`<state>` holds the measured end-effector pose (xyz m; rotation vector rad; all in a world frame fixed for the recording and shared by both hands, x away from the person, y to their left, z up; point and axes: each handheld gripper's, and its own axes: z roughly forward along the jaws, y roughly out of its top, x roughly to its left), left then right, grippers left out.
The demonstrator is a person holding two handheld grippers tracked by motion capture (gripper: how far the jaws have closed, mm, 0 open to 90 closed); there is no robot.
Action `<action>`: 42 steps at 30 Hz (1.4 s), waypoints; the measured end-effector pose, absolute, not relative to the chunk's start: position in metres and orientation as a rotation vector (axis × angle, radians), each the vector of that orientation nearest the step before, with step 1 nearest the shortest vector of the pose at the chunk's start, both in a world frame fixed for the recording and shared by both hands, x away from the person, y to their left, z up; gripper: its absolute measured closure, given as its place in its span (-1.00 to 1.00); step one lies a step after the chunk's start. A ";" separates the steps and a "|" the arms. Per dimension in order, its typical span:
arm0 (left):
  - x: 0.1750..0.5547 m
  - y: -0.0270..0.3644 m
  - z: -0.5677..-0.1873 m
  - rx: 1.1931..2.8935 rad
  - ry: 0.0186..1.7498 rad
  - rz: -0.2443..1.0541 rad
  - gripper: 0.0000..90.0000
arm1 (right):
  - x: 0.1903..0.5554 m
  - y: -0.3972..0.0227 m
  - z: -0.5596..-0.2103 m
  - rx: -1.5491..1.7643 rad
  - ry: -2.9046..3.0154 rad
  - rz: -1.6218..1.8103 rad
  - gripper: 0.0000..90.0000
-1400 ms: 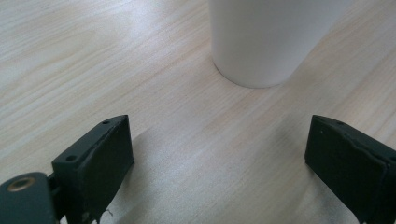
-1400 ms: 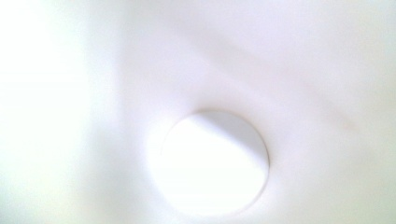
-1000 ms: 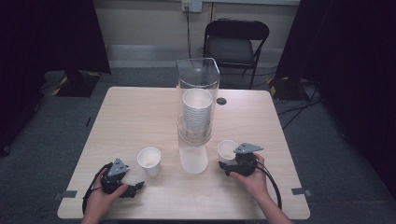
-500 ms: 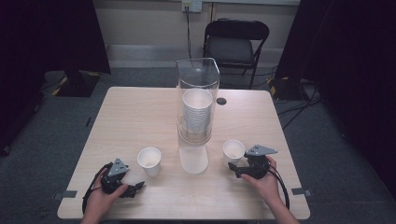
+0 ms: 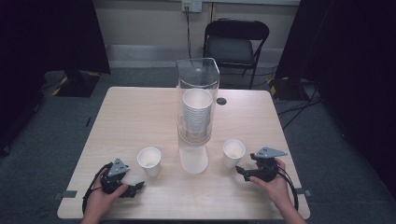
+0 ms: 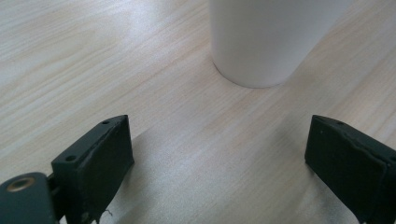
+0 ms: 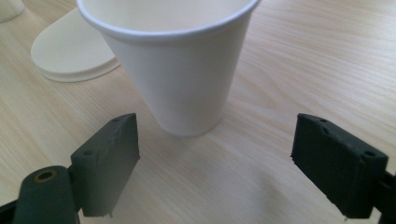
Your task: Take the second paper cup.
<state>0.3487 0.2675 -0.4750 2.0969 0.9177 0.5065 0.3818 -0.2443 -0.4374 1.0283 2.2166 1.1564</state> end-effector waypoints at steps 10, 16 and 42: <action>0.349 0.267 -0.475 2.096 0.919 0.505 -0.84 | 0.371 -0.274 -0.440 1.073 2.196 1.192 -0.68; 0.349 0.267 -0.475 2.096 0.919 0.505 -0.84 | 0.367 -0.285 -0.440 1.074 2.193 1.184 -0.69; 0.349 0.267 -0.475 2.098 0.920 0.504 -0.84 | 0.341 -0.331 -0.462 1.105 2.222 1.127 -0.68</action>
